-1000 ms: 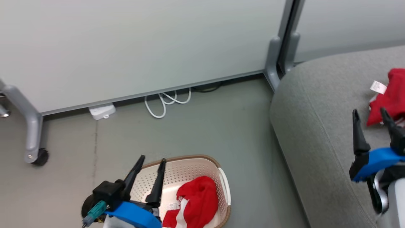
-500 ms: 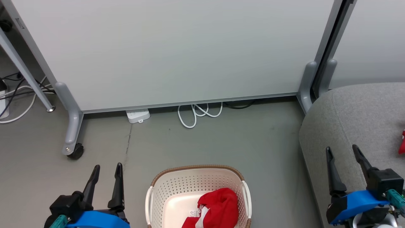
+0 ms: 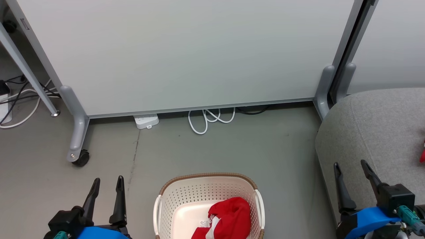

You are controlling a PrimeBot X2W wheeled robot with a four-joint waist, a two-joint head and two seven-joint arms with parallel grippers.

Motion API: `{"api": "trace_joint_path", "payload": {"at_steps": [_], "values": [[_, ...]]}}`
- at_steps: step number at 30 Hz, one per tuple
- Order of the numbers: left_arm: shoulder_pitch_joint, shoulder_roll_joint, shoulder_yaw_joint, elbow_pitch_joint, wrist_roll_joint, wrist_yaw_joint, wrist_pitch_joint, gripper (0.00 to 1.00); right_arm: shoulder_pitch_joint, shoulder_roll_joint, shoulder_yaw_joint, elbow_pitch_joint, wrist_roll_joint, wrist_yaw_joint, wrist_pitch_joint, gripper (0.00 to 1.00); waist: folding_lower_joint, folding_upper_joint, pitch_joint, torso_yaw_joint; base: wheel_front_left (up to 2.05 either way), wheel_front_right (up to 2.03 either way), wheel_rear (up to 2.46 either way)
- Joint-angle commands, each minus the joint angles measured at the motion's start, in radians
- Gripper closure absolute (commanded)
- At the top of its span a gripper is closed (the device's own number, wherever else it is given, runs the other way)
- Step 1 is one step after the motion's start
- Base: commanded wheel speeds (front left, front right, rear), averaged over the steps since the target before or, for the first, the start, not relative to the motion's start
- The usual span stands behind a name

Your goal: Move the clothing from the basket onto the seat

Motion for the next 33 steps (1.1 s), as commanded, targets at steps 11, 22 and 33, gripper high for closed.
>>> {"api": "trace_joint_path", "payload": {"at_steps": [11,22,33], "values": [[-0.026,-0.007,-0.008,0.002,0.021,-0.014,-0.003,0.00,-0.018,0.003,0.005,0.017,0.020,-0.001,-0.005,0.00,-0.0001,0.0000,0.027,-0.005,0.00,0.00,0.00],[-0.098,-0.012,-0.034,-0.006,0.028,-0.019,-0.003,0.00,-0.152,0.003,0.062,-0.024,0.011,-0.001,-0.010,0.00,-0.0001,0.0000,0.214,-0.080,0.00,0.00,0.00],[-0.305,0.016,-0.152,0.155,0.040,-0.021,-0.003,0.00,-0.358,0.003,0.136,-0.052,0.039,-0.001,-0.048,0.00,-0.0001,0.0000,0.533,-0.225,0.00,0.00,0.00]]}}
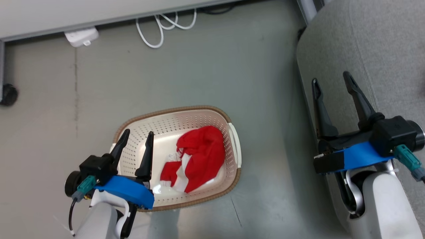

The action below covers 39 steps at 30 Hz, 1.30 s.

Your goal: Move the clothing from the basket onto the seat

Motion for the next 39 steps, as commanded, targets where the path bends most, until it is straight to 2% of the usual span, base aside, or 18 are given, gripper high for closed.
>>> {"api": "trace_joint_path", "payload": {"at_steps": [1,8,26,31,38,39], "values": [[-0.056,0.022,-0.024,0.042,0.005,-0.004,-0.003,0.00,-0.039,0.002,0.012,-0.001,0.012,-0.001,-0.013,0.00,-0.0003,0.0000,0.155,-0.108,0.00,0.00,0.00],[-0.194,0.061,-0.100,0.235,-0.003,-0.004,0.017,0.00,-0.093,0.002,0.055,0.023,0.055,-0.001,-0.062,0.00,-0.0003,0.0000,0.267,-0.200,0.00,0.00,0.00],[-0.384,0.150,-0.250,0.501,-0.012,-0.004,0.053,0.00,-0.177,0.002,0.170,0.084,0.144,-0.001,-0.151,0.00,-0.0003,0.0000,0.442,-0.353,0.00,0.00,0.00],[-0.427,0.171,-0.245,0.566,-0.011,0.025,0.070,0.00,-0.190,0.002,0.193,0.088,0.158,-0.001,-0.164,0.00,-0.0003,0.0000,0.478,-0.379,0.00,0.00,0.00],[-0.477,0.168,-0.234,0.669,-0.028,0.074,0.150,0.00,-0.194,0.002,0.210,0.103,0.173,-0.001,-0.177,0.00,-0.0003,0.0000,0.498,-0.385,0.00,0.00,0.00],[-0.482,0.166,-0.235,0.680,-0.029,0.078,0.156,0.28,-0.195,0.002,0.212,0.106,0.174,-0.001,-0.178,0.00,-0.0003,0.0000,0.498,-0.384,0.00,0.00,0.00]]}}
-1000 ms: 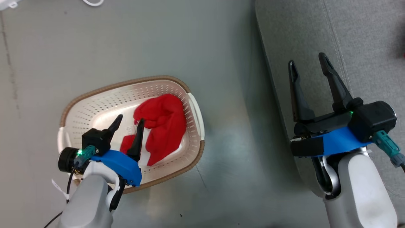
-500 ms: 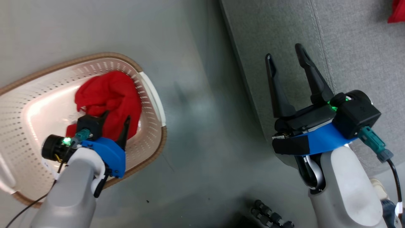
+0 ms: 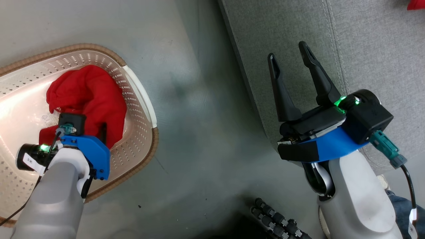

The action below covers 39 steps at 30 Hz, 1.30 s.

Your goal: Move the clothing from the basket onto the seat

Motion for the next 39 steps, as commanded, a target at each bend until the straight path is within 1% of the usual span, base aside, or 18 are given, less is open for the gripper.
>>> {"api": "trace_joint_path", "payload": {"at_steps": [1,2,3,6,14,17,20,25,28,31,34,39], "values": [[-0.018,0.000,-0.001,0.009,-0.002,0.006,0.003,0.64,-0.014,0.002,0.004,0.006,0.004,-0.001,-0.007,0.00,-0.0001,0.0000,-0.001,0.001,0.00,0.00,0.00],[-0.021,-0.002,-0.003,0.016,-0.002,0.005,0.004,0.89,-0.017,0.002,0.005,0.007,0.005,-0.001,-0.009,0.00,-0.0001,0.0000,-0.002,0.002,0.00,0.00,0.00],[-0.024,-0.004,-0.006,0.023,-0.003,0.001,0.006,1.00,-0.020,0.002,0.005,0.010,0.005,-0.001,-0.009,0.00,-0.0001,0.0000,-0.002,0.004,0.00,0.00,0.00],[-0.035,-0.009,-0.009,0.038,-0.009,-0.009,0.005,1.00,-0.025,0.002,0.007,0.016,-0.005,-0.001,-0.010,0.00,-0.0001,0.0000,-0.007,0.009,0.00,0.00,0.00],[-0.045,-0.024,-0.021,0.069,-0.019,-0.018,-0.013,1.00,-0.030,0.002,0.004,0.028,-0.012,-0.001,-0.009,0.00,-0.0001,0.0000,-0.023,0.019,0.00,0.00,0.00],[-0.036,-0.035,-0.028,0.081,-0.024,-0.025,-0.017,1.00,-0.028,0.002,0.002,0.038,-0.019,-0.001,-0.003,0.00,-0.0001,0.0000,-0.043,0.032,0.00,0.00,0.00],[-0.025,-0.058,-0.036,0.089,-0.027,-0.033,-0.024,1.00,-0.020,0.002,-0.004,0.050,-0.037,-0.001,0.004,0.00,-0.0001,0.0000,-0.085,0.059,0.00,0.00,0.00],[-0.005,-0.115,-0.061,0.097,-0.034,-0.054,-0.040,1.00,0.009,0.001,-0.019,0.079,-0.080,-0.001,0.031,0.00,-0.0001,0.0000,-0.202,0.129,0.00,0.00,0.00],[0.020,-0.149,-0.078,0.101,-0.045,-0.065,-0.049,1.00,0.035,0.001,-0.025,0.095,-0.103,-0.001,0.056,0.00,-0.0001,0.0000,-0.296,0.176,0.00,0.00,0.00],[0.043,-0.169,-0.104,0.092,-0.057,-0.071,-0.064,1.00,0.066,0.000,-0.034,0.106,-0.118,-0.001,0.082,0.00,-0.0001,0.0000,-0.395,0.224,0.00,0.00,0.00],[0.073,-0.178,-0.141,0.073,-0.074,-0.076,-0.073,1.00,0.103,0.000,-0.043,0.118,-0.134,-0.001,0.106,0.00,-0.0001,0.0000,-0.490,0.268,0.00,0.00,0.00],[0.144,-0.178,-0.278,-0.100,-0.197,-0.077,-0.040,1.00,0.171,0.000,-0.051,0.130,-0.141,-0.001,0.145,0.00,-0.0001,0.0000,-0.625,0.326,0.00,0.00,0.00]]}}
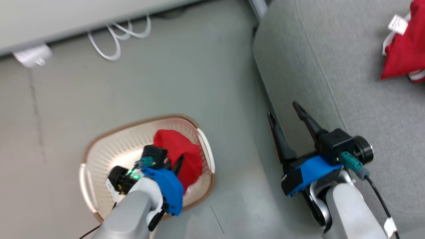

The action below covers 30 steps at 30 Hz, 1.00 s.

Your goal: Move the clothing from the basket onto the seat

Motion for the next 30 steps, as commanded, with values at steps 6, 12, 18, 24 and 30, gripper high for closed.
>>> {"api": "trace_joint_path", "payload": {"at_steps": [6,12,18,24,30], "values": [[0.014,0.001,-0.151,-0.117,-0.103,-0.004,0.017,1.00,0.099,-0.002,-0.017,0.006,0.012,-0.001,0.033,0.00,0.0003,0.0000,-0.270,0.155,0.00,0.00,0.00],[-0.021,0.001,-0.214,-0.176,-0.175,-0.004,0.007,1.00,0.149,-0.002,-0.015,0.000,0.022,-0.001,0.054,0.00,0.0003,0.0000,-0.350,0.181,0.00,0.00,0.00],[-0.071,0.001,-0.261,-0.242,-0.265,-0.004,0.007,1.00,0.192,-0.002,-0.010,-0.007,0.030,-0.001,0.074,0.00,0.0003,0.0000,-0.413,0.205,0.00,0.00,0.00],[-0.136,0.001,-0.296,-0.320,-0.360,0.011,0.016,1.00,0.199,-0.002,0.005,-0.019,0.038,-0.001,0.086,0.00,0.0003,0.0000,-0.431,0.216,0.00,0.00,0.00],[-0.207,0.002,-0.346,-0.347,-0.405,0.034,0.021,1.00,0.194,-0.002,0.016,-0.017,0.047,-0.001,0.088,0.00,0.0003,0.0000,-0.435,0.218,0.00,0.00,0.00]]}}
